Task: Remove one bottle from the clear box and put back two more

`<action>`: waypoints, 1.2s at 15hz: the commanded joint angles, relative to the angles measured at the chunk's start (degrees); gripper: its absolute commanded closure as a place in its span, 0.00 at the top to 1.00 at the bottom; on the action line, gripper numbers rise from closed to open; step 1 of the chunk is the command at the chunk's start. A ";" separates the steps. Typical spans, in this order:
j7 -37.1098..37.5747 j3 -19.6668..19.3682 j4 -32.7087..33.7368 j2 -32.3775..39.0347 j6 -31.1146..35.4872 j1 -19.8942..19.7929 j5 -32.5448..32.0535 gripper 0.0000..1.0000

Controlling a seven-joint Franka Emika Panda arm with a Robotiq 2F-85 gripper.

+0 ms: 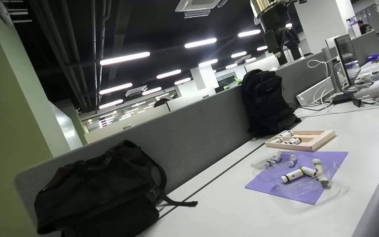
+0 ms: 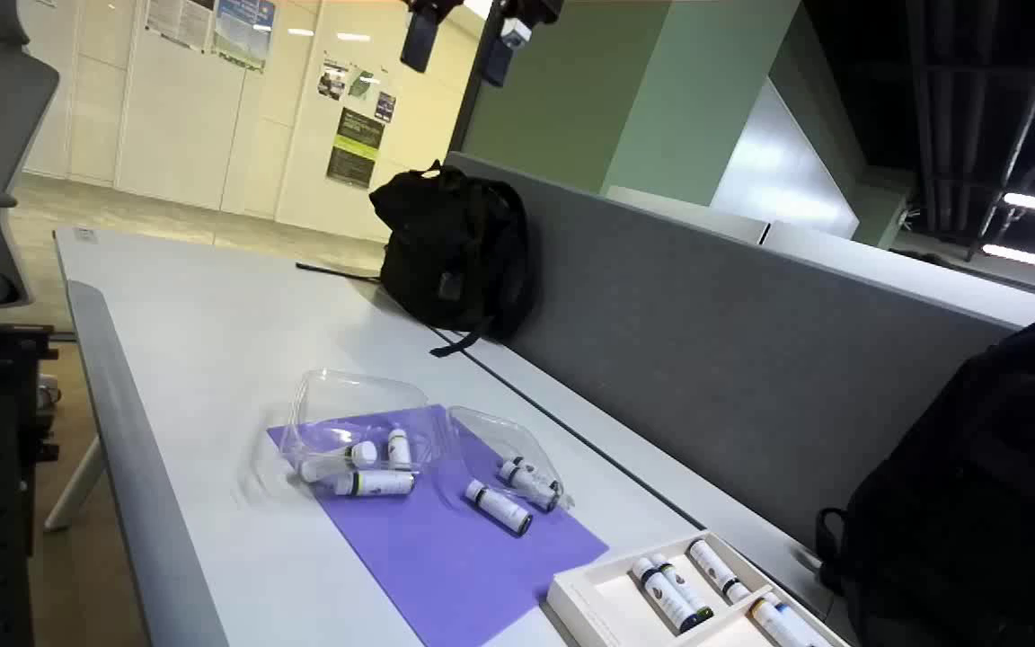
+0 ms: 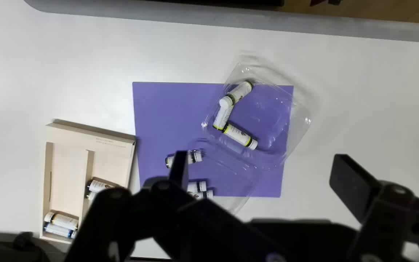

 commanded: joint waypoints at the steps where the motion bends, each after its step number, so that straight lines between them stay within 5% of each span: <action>1: 0.36 -0.63 0.11 0.04 -0.12 0.75 -0.38 1.00; 18: -3.70 -1.39 0.30 2.62 -0.08 2.16 0.28 1.00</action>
